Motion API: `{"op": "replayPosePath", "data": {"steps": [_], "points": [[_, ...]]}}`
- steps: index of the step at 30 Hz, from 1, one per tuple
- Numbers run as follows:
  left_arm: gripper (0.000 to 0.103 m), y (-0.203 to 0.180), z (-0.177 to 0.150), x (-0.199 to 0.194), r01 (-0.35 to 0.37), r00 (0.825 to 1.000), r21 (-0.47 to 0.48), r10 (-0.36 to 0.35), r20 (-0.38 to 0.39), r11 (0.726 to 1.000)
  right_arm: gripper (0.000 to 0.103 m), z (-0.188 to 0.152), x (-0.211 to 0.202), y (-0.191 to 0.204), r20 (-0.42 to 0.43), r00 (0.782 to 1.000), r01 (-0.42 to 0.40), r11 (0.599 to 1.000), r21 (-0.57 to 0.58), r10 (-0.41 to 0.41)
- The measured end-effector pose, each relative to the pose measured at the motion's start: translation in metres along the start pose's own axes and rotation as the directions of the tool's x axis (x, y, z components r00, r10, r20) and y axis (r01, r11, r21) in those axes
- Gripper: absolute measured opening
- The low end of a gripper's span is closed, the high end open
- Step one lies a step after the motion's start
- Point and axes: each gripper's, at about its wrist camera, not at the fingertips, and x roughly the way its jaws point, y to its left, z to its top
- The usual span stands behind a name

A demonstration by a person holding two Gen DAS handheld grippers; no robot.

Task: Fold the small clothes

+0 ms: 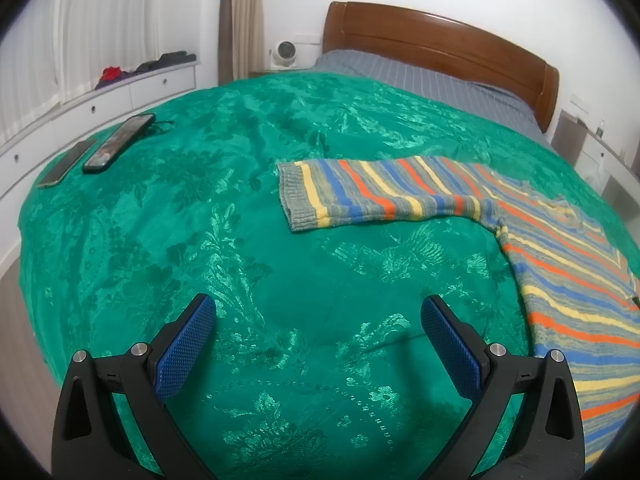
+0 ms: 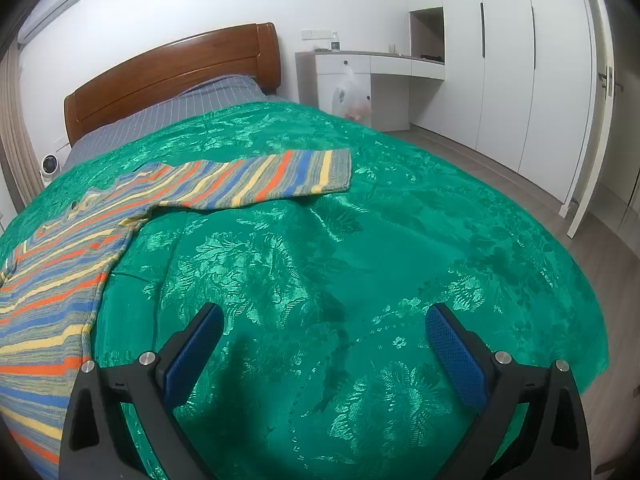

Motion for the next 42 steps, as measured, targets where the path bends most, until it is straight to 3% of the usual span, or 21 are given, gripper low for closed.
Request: {"op": "replayPosePath", "data": {"steps": [42], "points": [[0.102, 0.0015, -0.0014, 0.0014, -0.008, 1.0, -0.008, 0.008, -0.005, 1.0, 0.1, -0.0003, 0.0036, 0.0097, -0.016, 1.0, -0.008, 1.0, -0.019, 0.008]]}}
